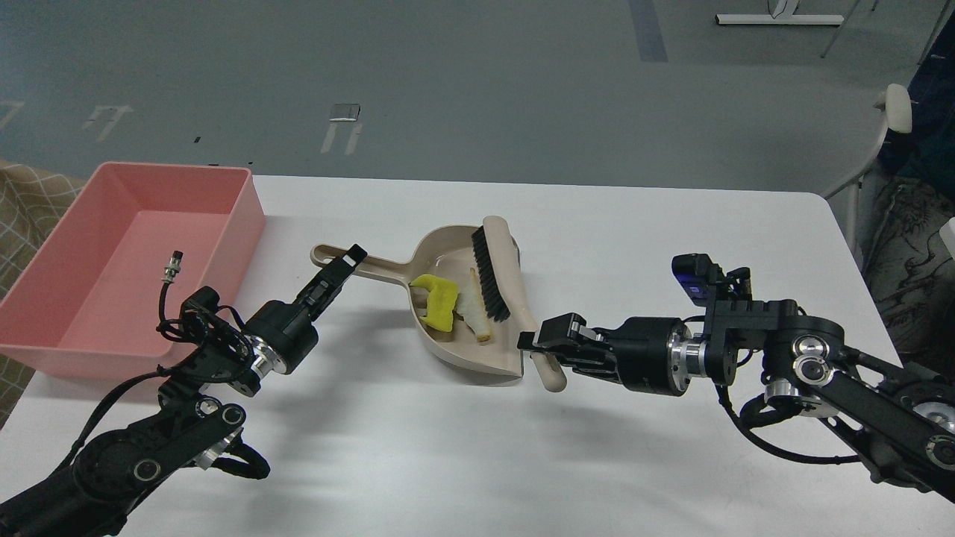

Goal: Sweep and dump garbage into bin
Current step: 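Sweep the white piece into the dustpan with the brush, then lift the dustpan with the left gripper and tip it over the pink bin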

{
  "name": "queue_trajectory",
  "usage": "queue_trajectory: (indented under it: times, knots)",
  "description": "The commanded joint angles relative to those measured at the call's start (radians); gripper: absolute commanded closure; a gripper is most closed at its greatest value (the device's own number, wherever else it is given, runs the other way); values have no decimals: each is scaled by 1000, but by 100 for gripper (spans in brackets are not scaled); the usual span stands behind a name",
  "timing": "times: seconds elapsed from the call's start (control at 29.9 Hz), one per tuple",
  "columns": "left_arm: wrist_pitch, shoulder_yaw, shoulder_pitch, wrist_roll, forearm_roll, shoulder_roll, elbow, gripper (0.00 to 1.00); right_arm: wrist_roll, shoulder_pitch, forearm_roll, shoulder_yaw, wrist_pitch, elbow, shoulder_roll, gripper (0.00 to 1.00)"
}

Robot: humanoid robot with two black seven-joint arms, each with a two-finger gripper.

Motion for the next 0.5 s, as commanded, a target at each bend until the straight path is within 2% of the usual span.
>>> queue_trajectory:
  times: [0.0, 0.23, 0.4, 0.47]
  knots:
    - [0, -4, 4, -14, -26, -12, 0, 100, -7, 9, -2, 1, -2, 0, -42, 100]
    - [0, -37, 0, -15, -232, -32, 0, 100, -7, 9, -2, 21, -7, -2, -125, 100]
    - [-15, -88, -14, -12, -297, 7, 0, 100, -4, 4, 0, 26, -5, -8, -210, 100]
    - [-46, -119, -16, -7, -324, 49, -5, 100, 2, -11, 0, 26, -4, -5, -259, 100]
